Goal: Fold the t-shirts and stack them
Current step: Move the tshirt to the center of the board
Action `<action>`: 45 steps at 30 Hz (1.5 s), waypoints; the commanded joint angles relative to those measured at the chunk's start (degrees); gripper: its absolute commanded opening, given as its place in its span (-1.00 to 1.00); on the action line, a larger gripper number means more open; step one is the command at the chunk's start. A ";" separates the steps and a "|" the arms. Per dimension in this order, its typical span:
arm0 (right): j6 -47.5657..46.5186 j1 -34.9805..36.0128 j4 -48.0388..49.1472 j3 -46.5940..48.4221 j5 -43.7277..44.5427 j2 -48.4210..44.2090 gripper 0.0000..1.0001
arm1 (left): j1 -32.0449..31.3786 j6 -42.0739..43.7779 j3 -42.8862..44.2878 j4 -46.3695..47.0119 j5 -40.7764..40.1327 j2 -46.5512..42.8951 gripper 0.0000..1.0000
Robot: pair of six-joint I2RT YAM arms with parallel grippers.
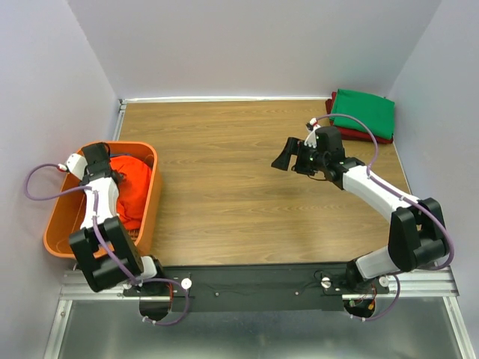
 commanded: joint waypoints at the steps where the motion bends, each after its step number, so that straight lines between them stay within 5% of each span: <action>1: 0.01 -0.19 0.01 0.63 -1.84 0.63 1.00 | 0.56 -0.66 -0.53 2.86 3.33 2.34 0.00; 5: -0.25 -0.10 0.02 0.45 -1.41 0.37 1.00 | 0.65 0.66 -0.36 3.48 3.78 -0.19 -0.48; 7: -0.25 -0.19 0.02 0.54 -1.58 0.37 1.00 | 0.73 2.41 0.87 3.65 3.86 -1.69 -1.00; 17: 0.28 -0.19 0.02 0.98 -4.12 0.45 1.00 | 0.82 7.08 16.59 -1.17 4.48 -13.47 -1.00; 22: 1.24 -0.19 0.28 0.80 -5.97 0.63 1.00 | 0.82 7.87 26.87 3.54 8.86 -19.62 -1.00; 32: 1.25 -0.19 0.63 0.89 -5.27 -0.33 1.00 | -1.10 -1.52 44.02 32.11 41.38 -14.64 -1.00; 39: 0.63 -0.19 0.63 2.47 -2.99 -2.18 1.00 | -24.21 4.79 64.31 37.58 40.34 -0.84 -1.00; 45: -0.07 -0.19 0.54 1.86 2.01 -7.09 1.00 | -38.19 8.21 64.87 36.00 31.73 4.62 -1.00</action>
